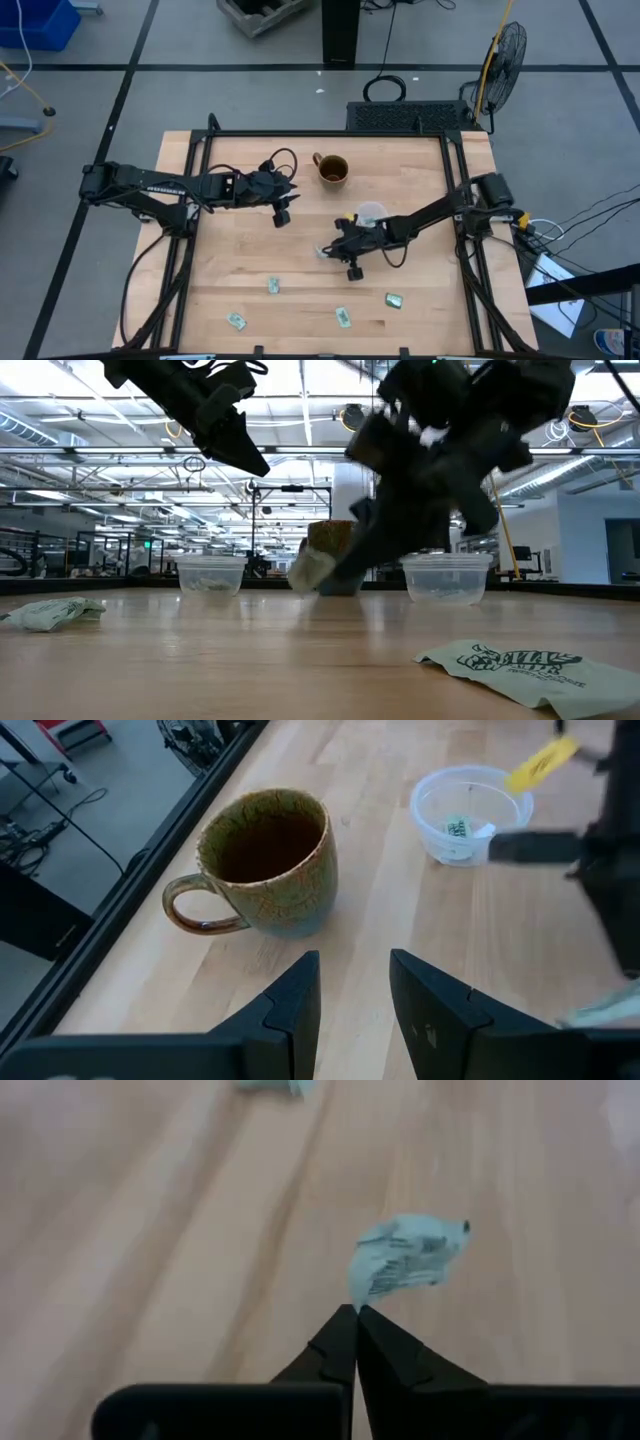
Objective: Pick and place Stevia / Truvia into bins
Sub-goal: Put the white stevia packet into the right round transparent container
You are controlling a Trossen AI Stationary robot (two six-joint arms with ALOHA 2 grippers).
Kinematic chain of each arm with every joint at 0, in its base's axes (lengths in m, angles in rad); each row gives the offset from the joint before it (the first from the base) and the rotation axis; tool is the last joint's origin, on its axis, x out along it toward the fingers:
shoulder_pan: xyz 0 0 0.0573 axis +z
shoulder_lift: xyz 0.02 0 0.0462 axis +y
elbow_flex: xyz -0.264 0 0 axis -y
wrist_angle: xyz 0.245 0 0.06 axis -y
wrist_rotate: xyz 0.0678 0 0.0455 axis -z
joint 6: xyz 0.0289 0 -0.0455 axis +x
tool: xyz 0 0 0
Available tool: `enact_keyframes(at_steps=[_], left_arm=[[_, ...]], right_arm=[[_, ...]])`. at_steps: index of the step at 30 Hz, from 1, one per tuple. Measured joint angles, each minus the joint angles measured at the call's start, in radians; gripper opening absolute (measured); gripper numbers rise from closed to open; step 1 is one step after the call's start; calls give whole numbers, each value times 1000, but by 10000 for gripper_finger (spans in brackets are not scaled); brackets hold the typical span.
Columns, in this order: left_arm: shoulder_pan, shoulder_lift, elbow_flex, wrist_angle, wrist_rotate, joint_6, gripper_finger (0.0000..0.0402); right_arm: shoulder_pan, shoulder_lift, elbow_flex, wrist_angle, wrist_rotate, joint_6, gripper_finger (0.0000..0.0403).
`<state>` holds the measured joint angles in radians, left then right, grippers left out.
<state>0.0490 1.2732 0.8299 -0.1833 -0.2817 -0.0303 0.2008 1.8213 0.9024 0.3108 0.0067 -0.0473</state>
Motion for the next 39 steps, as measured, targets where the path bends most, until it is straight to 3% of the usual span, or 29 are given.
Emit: enact_keyframes(at_steps=[3,9,13,20,25,31,39], left_arm=[[0,0,0,0,0,0,129],[0,0,0,-1,0,0,129],[0,0,0,-6,0,0,129],[0,0,0,-6,0,0,129],[0,0,0,-6,0,0,129],[0,0,0,-6,0,-4,129],[0,0,0,-7,1,-4,129]], right_arm=[[4,-94,0,-75,28,-11,2],[5,-327,0,-415,243,-1,1],[4,-461,0,-679,357,99,1],[-26,-571,0,-1041,416,323,1],[-39,-563,-21,-990,397,340,0],[-50,-562,-124,-785,184,295,0],[-71,-562,-192,-748,177,285,0]])
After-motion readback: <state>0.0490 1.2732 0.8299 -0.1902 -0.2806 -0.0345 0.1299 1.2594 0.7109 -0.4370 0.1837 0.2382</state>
